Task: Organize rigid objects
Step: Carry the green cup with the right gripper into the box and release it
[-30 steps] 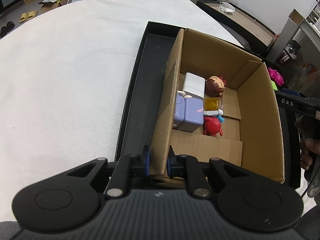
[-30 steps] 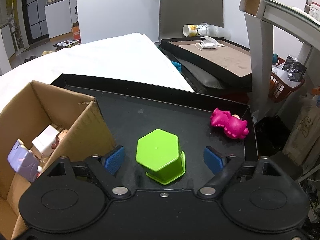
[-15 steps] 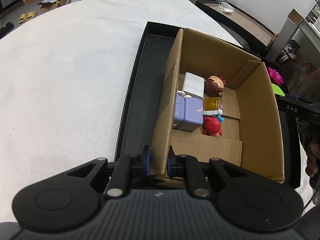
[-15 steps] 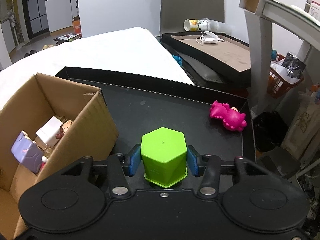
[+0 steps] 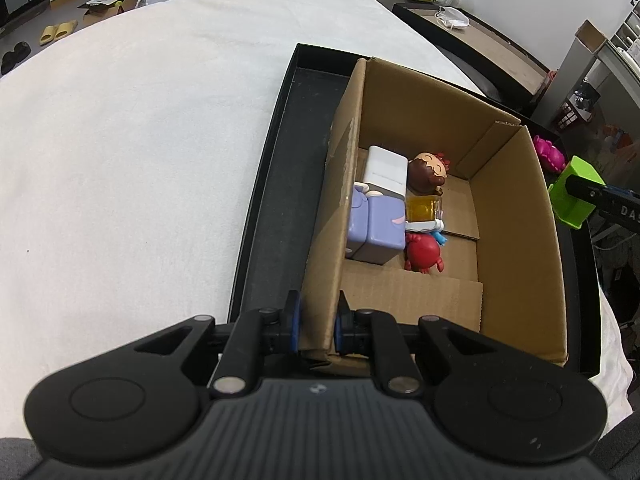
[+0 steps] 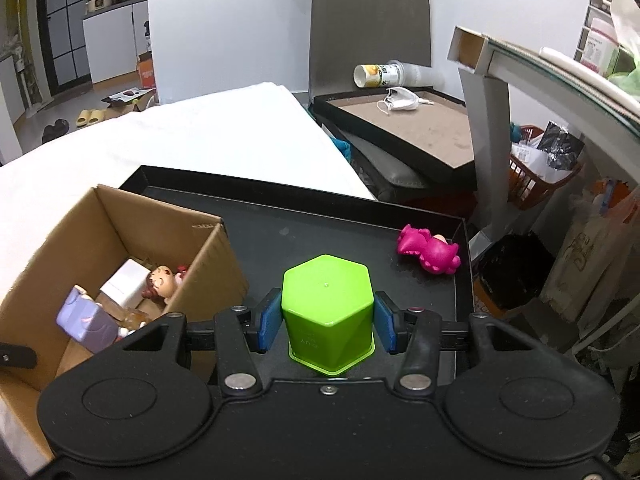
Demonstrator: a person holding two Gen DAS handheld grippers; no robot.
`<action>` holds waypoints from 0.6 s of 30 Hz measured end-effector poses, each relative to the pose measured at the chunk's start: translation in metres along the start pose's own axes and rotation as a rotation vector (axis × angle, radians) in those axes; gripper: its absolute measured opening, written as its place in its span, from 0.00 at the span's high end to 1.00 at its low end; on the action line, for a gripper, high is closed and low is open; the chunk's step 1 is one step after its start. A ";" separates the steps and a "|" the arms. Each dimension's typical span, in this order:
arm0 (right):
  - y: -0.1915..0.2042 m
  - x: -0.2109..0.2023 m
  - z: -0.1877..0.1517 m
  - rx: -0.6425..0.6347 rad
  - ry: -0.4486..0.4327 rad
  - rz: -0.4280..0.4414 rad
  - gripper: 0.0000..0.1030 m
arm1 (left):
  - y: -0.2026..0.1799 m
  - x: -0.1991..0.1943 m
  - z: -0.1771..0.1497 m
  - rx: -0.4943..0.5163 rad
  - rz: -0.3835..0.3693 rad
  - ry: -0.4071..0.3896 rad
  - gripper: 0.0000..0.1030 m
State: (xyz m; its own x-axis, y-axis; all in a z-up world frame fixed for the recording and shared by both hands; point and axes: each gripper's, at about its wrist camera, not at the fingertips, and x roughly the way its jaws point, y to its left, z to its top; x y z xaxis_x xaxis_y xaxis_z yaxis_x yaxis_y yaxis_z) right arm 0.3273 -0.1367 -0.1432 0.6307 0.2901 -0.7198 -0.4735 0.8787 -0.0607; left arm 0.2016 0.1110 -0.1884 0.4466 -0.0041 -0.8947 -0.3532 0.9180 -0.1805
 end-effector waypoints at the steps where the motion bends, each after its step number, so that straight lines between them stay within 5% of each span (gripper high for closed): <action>1: 0.001 -0.002 0.001 -0.003 -0.002 -0.001 0.54 | 0.000 0.000 0.000 0.000 0.001 -0.002 0.86; 18: 0.025 -0.025 0.026 -0.059 -0.028 -0.037 0.54 | 0.005 -0.002 -0.003 -0.011 -0.020 -0.013 0.85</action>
State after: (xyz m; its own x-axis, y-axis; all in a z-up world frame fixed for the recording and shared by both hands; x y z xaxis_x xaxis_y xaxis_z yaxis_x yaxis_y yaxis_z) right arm 0.3154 -0.1124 -0.1085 0.6646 0.2694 -0.6969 -0.4848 0.8652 -0.1279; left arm 0.1966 0.1144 -0.1886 0.4641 -0.0175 -0.8856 -0.3533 0.9132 -0.2032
